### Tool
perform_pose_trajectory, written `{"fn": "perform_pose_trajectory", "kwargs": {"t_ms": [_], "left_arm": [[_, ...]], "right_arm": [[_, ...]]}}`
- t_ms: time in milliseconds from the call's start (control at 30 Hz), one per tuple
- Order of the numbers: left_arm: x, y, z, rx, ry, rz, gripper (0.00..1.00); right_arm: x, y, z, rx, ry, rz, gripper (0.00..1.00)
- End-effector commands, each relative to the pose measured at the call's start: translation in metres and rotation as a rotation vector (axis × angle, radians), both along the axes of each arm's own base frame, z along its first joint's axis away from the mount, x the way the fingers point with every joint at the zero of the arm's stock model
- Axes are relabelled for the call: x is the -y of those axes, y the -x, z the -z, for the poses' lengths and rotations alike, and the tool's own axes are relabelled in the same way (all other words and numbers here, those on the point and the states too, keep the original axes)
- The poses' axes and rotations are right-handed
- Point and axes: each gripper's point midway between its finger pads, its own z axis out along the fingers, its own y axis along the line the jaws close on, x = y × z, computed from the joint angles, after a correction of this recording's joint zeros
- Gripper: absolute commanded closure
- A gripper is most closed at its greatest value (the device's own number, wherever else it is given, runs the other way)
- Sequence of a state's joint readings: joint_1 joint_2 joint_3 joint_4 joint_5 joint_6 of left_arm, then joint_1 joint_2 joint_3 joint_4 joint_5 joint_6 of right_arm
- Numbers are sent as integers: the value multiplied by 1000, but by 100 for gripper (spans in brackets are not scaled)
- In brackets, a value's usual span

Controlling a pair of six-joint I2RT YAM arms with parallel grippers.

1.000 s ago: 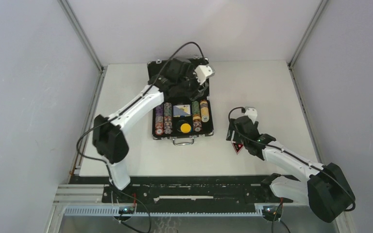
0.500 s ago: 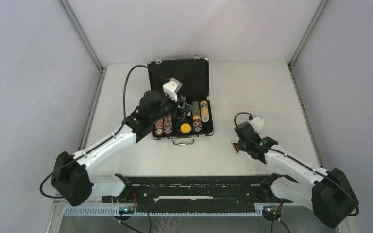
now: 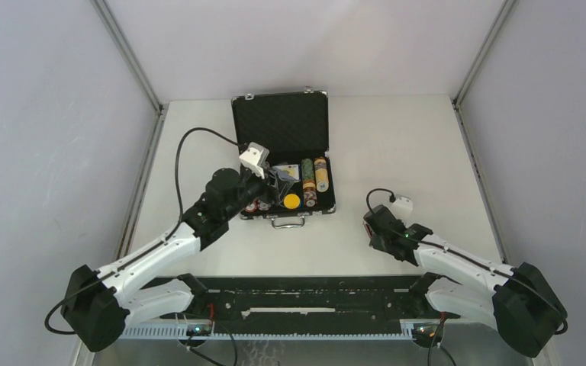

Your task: Pack up texas hold em set

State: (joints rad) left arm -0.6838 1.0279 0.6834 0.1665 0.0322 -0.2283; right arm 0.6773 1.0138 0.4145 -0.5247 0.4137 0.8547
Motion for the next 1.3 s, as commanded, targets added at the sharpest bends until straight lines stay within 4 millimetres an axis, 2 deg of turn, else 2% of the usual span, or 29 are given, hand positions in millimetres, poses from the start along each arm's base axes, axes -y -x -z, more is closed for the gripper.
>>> {"fn": "perform_pose_trajectory", "kwargs": {"t_ms": [0,433,700,833,1033,1100,1133,1167,1267], "left_arm": [[6,-5,-12,29,46,-12,37],[2,-8,3,29,-7,-43,37],[0,-10,9,24,-26,-54,36],[1,-11,12,19,-34,-55,36],[0,-9,7,26,-19,-54,36],[-1,-7,7,28,-15,-55,36],[-2,-7,6,29,-11,-57,36],[-2,-6,6,31,-7,-57,35],[-2,-5,5,32,-4,-54,35]], "right_arm": [[-6,-6,3,24,-21,9,100],[-29,-27,7,34,-71,-57,100],[-34,-39,6,50,-63,-84,100],[-35,-42,-1,65,-65,-89,100],[-37,-42,-23,113,-94,-110,99],[-32,-43,-34,132,-78,-103,94],[-28,-43,-38,136,-61,-99,88],[-24,-43,-41,137,-48,-94,80],[-9,-44,-45,126,-10,-69,48]]}}
